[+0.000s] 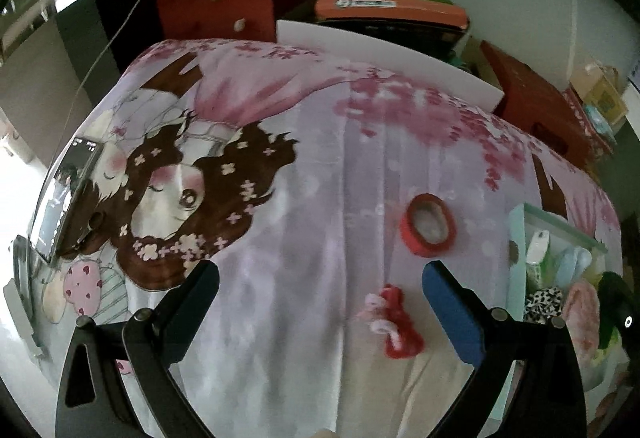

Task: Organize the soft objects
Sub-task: 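Move both grippers back from the tray toward the red bow and tape roll, then grasp the red fuzzy bow with the left gripper and lift it, then grasp the red tape roll with the right gripper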

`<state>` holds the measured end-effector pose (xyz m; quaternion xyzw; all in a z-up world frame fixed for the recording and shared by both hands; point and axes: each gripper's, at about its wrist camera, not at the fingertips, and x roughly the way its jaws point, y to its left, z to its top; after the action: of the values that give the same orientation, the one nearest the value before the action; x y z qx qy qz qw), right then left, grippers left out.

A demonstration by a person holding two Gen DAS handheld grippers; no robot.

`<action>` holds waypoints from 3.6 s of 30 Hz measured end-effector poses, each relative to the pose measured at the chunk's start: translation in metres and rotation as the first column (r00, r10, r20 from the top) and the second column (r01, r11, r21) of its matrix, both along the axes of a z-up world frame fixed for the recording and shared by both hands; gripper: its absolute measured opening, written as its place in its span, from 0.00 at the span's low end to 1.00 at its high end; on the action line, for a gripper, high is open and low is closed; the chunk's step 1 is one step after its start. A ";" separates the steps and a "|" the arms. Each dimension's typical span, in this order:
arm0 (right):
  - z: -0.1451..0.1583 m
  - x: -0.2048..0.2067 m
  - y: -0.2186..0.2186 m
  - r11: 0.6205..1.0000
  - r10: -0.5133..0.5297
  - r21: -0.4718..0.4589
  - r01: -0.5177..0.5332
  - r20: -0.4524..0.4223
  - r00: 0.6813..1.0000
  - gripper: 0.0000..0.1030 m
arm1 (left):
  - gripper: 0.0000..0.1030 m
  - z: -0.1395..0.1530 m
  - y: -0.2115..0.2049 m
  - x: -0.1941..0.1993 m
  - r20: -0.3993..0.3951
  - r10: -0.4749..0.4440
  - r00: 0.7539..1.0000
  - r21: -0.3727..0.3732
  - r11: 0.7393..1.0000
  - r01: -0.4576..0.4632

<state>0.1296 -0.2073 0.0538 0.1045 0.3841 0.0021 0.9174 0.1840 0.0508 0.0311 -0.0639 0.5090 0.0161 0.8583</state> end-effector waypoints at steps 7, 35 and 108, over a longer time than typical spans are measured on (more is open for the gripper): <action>-0.003 0.006 0.040 0.995 0.103 -0.001 -0.103 0.012 0.995 1.00 | 0.98 -0.004 0.013 0.000 -0.015 0.027 1.000 0.002 1.000 -0.027; -0.042 0.025 0.053 0.991 0.109 -0.065 -0.116 -0.113 0.988 0.95 | 0.96 -0.049 -0.003 -0.001 -0.168 -0.033 0.985 -0.095 0.995 0.017; -0.081 0.086 0.122 0.963 0.233 -0.097 -0.252 -0.178 0.956 0.70 | 0.16 -0.041 0.037 0.017 -0.095 0.031 0.995 -0.233 0.971 -0.053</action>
<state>0.2160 -0.0856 -0.0270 0.0015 0.4678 0.0833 0.8799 0.2010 0.0883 -0.0097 -0.1751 0.5443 -0.0235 0.8201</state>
